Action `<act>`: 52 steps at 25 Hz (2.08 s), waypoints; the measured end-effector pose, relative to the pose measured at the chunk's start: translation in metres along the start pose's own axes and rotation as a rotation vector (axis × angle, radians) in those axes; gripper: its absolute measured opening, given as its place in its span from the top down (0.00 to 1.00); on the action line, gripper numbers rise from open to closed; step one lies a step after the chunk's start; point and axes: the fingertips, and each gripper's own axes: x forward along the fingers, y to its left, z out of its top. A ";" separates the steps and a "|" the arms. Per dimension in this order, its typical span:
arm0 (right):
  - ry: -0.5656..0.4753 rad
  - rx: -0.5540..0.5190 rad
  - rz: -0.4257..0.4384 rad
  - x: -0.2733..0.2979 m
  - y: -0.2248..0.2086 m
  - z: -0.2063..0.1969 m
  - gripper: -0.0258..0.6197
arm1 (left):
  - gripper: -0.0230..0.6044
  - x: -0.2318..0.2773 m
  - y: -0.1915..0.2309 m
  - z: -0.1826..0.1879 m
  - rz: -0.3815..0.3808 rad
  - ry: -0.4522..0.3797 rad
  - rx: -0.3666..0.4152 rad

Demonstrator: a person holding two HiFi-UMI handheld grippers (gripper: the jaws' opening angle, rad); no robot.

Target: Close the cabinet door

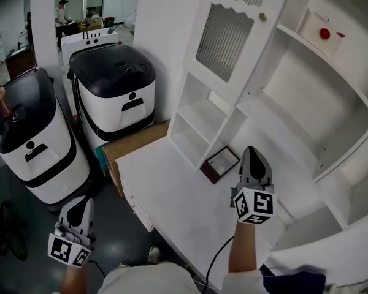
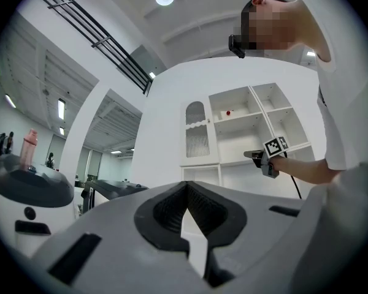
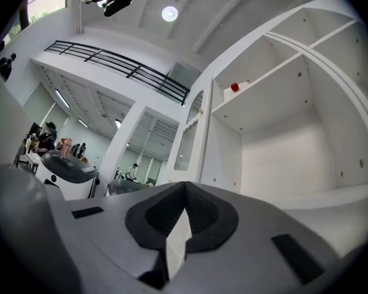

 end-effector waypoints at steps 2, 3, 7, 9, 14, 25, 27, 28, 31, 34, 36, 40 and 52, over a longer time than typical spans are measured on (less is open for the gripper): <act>0.005 0.006 0.012 -0.012 0.008 -0.001 0.96 | 0.96 -0.007 0.003 0.004 0.013 -0.006 0.006; 0.006 0.008 0.022 -0.018 0.014 -0.001 0.96 | 0.96 -0.010 0.005 0.006 0.020 -0.008 0.008; 0.012 0.047 0.091 -0.038 0.048 -0.004 0.96 | 0.96 -0.022 0.011 0.009 0.045 -0.011 0.017; 0.027 0.076 0.125 -0.048 0.069 -0.010 0.96 | 0.96 -0.028 0.015 0.009 0.060 -0.007 0.017; 0.062 0.078 0.179 -0.074 0.107 -0.019 0.96 | 0.96 -0.038 0.019 0.011 0.082 -0.015 -0.012; 0.153 0.073 0.139 -0.119 0.123 -0.031 0.96 | 0.96 -0.074 0.043 0.016 0.161 -0.003 -0.006; 0.157 0.072 0.131 -0.118 0.125 -0.032 0.96 | 0.96 -0.080 0.046 0.016 0.171 0.000 -0.003; 0.157 0.072 0.131 -0.117 0.127 -0.031 0.96 | 0.96 -0.083 0.047 0.015 0.172 0.001 -0.002; 0.148 0.076 0.141 -0.115 0.135 -0.027 0.96 | 0.96 -0.084 0.044 0.016 0.157 -0.006 -0.001; 0.144 0.082 0.146 -0.114 0.142 -0.025 0.96 | 0.96 -0.081 0.042 0.017 0.139 -0.017 -0.003; 0.149 0.086 0.143 -0.114 0.145 -0.026 0.96 | 0.96 -0.083 0.042 0.016 0.136 -0.017 -0.007; 0.143 0.087 0.144 -0.114 0.152 -0.025 0.96 | 0.96 -0.087 0.046 0.013 0.137 -0.010 -0.012; 0.167 0.097 0.092 -0.134 0.157 -0.034 0.96 | 0.96 -0.091 0.042 0.008 0.095 -0.005 -0.018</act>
